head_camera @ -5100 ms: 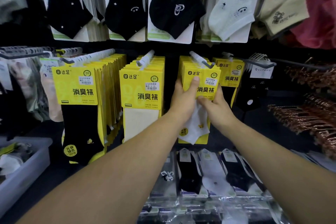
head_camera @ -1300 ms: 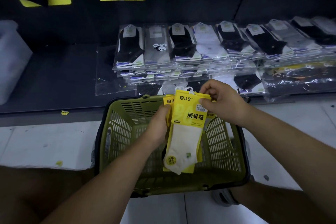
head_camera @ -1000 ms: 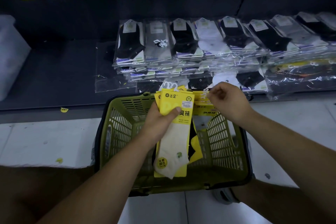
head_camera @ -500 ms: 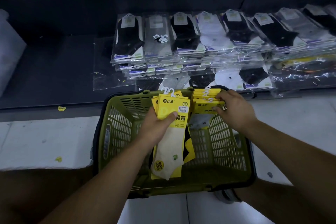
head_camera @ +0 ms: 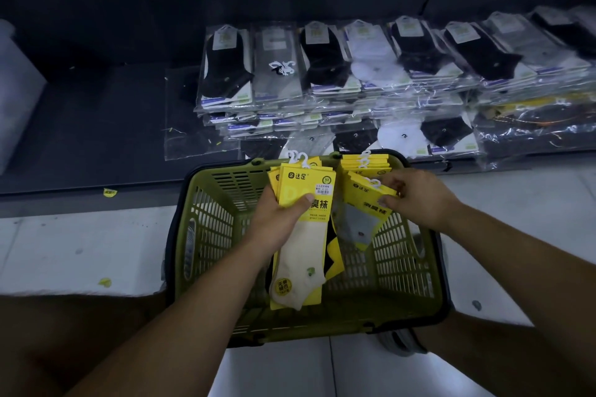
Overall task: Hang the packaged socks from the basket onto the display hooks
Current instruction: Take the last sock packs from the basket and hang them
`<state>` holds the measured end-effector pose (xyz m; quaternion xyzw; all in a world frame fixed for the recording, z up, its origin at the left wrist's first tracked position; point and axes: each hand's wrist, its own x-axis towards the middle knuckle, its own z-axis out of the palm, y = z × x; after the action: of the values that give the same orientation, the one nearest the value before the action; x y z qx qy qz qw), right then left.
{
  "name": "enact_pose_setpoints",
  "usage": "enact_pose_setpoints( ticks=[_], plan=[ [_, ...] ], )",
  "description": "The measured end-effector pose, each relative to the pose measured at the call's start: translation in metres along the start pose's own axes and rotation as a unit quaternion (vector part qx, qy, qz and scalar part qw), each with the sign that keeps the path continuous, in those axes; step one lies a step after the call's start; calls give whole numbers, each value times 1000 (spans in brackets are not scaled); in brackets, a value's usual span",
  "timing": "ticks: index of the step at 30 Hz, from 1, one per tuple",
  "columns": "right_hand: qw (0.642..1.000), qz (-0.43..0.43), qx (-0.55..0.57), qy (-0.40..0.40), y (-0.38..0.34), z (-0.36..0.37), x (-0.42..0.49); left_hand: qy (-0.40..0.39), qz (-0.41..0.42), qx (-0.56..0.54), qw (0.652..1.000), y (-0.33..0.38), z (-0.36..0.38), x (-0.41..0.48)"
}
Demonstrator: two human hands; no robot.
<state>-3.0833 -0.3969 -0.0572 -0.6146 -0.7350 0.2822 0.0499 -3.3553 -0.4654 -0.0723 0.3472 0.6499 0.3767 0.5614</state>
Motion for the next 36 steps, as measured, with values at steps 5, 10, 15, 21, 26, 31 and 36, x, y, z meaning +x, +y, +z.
enact_pose_setpoints(
  ticks=[5,10,15,21,26,31,36],
  plan=[
    [973,14,223,-57,-18,-55,-5,18,-21,-27,999,7,-5,3],
    [931,-24,358,-72,-47,-97,-4,40,-13,-23,999,21,-4,-3],
    [923,-17,372,-99,-67,-91,0,32,30,0,999,24,-3,0],
    [911,18,403,-83,-85,-45,0,30,36,-53,998,28,4,-4],
    [930,36,362,-59,-88,-17,5,-17,-40,-116,992,24,9,-13],
    [908,106,402,47,-67,-3,14,0,-27,-44,999,17,7,-9],
    [996,26,-15,87,-23,1,17,18,-37,-77,996,9,-1,-4]
  ],
)
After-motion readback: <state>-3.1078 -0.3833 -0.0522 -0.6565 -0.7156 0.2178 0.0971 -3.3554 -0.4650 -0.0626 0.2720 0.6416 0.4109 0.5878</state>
